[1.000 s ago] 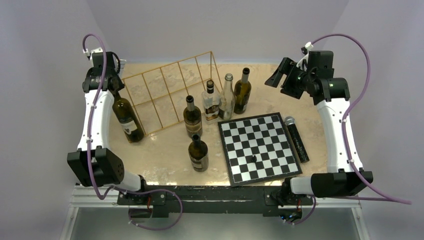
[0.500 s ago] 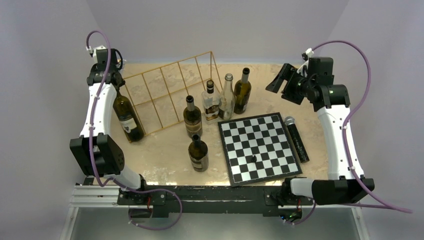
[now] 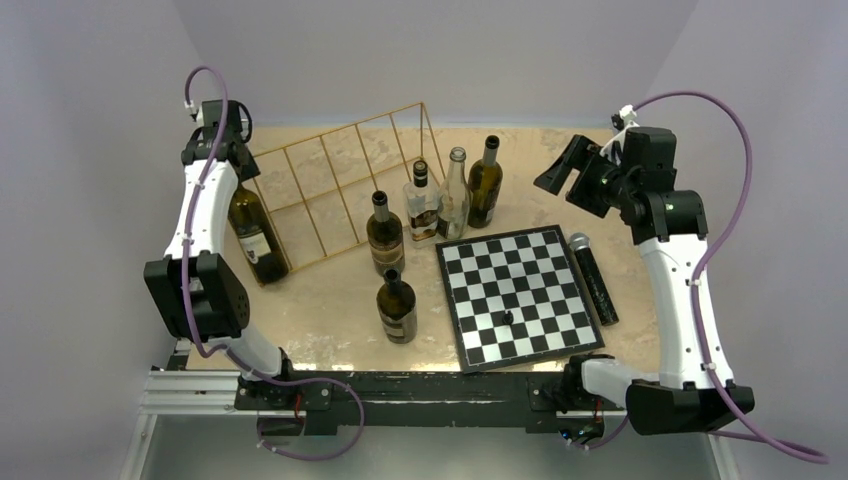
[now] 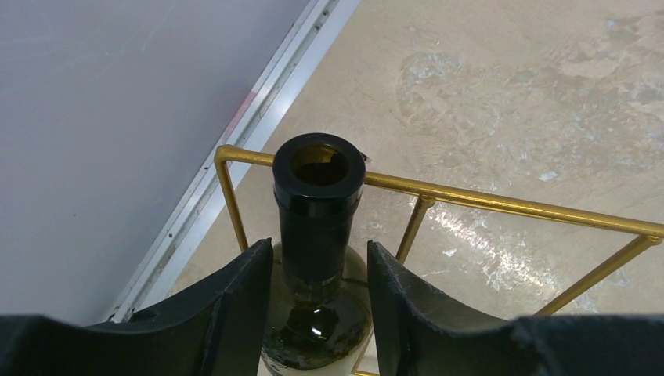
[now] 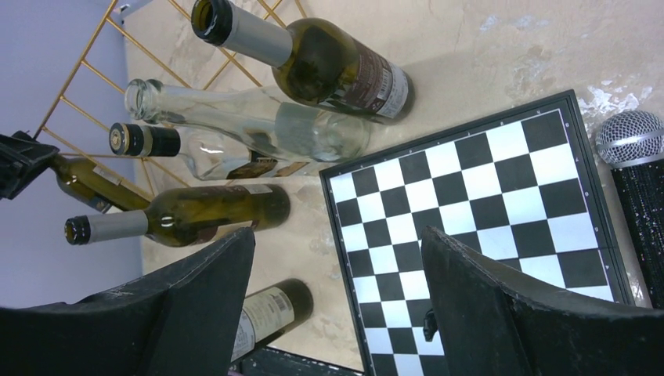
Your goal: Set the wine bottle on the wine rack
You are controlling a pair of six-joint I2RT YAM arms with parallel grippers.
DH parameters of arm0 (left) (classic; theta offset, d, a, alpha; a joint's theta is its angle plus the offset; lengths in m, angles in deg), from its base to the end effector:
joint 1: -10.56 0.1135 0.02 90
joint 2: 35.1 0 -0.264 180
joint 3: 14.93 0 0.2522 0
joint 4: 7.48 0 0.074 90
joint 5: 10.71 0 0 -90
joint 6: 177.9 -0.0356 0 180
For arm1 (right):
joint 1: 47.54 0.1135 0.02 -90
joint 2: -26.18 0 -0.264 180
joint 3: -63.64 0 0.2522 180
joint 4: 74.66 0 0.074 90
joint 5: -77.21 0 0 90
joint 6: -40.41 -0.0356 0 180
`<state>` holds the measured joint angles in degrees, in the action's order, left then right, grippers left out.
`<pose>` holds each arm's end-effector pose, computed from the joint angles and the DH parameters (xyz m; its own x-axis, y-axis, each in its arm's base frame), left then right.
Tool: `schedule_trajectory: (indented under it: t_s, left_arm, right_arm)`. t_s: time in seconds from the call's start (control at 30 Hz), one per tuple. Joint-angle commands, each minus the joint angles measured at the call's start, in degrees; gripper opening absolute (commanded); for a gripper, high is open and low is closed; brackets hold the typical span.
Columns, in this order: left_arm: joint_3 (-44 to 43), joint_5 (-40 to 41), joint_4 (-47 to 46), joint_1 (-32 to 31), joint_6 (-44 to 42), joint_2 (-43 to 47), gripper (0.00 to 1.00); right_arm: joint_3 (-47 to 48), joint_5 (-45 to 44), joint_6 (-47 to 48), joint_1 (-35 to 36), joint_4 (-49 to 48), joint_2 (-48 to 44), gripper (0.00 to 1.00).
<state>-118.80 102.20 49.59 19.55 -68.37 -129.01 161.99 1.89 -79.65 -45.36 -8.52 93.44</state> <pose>0.3525 0.0698 0.3423 -0.5464 -0.3982 -0.7368 -0.6242 0.7802 0.0413 0.2222 0.0175 0.4249 -0.6190 0.4613 -0.6356 0.0762 0.8408 0.5360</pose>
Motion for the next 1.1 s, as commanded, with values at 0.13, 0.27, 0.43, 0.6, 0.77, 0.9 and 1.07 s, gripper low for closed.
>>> schedule_trajectory:
  t_s: [0.13,0.27,0.43,0.6,0.77,0.9,1.07]
  left_arm:
    - [-1.54,0.37,1.84,0.06,0.86,-0.16,0.56]
    - [-2.38,0.37,2.55,0.06,0.78,1.87,0.6]
    - [-5.36,0.67,5.87,0.06,1.38,5.18,0.73]
    - [-7.02,-2.96,7.69,0.06,0.28,9.85,0.96]
    - [-9.45,-16.71,9.43,-2.84,-7.09,12.39,0.99]
    - [-11.26,-28.49,10.44,-10.71,-14.36,12.88,0.99]
    - [-9.16,-47.78,6.88,-18.01,-19.02,15.78,0.99]
  right_arm:
    - [-0.18,0.42,-0.35,-0.33,-2.41,-0.61,0.82]
    - [0.4,0.75,-0.26,-0.33,-2.16,-0.32,0.83]
    - [2.35,1.13,0.3,-0.31,-1.02,0.77,0.83]
    - [4.46,2.89,1.22,-0.33,-0.26,1.96,0.88]
    - [5.01,6.87,0.55,-0.29,-2.21,2.42,0.98]
    - [5.47,11.21,-0.07,-0.34,-4.01,3.06,0.99]
    - [5.38,13.53,-0.34,-0.33,-4.46,3.3,0.99]
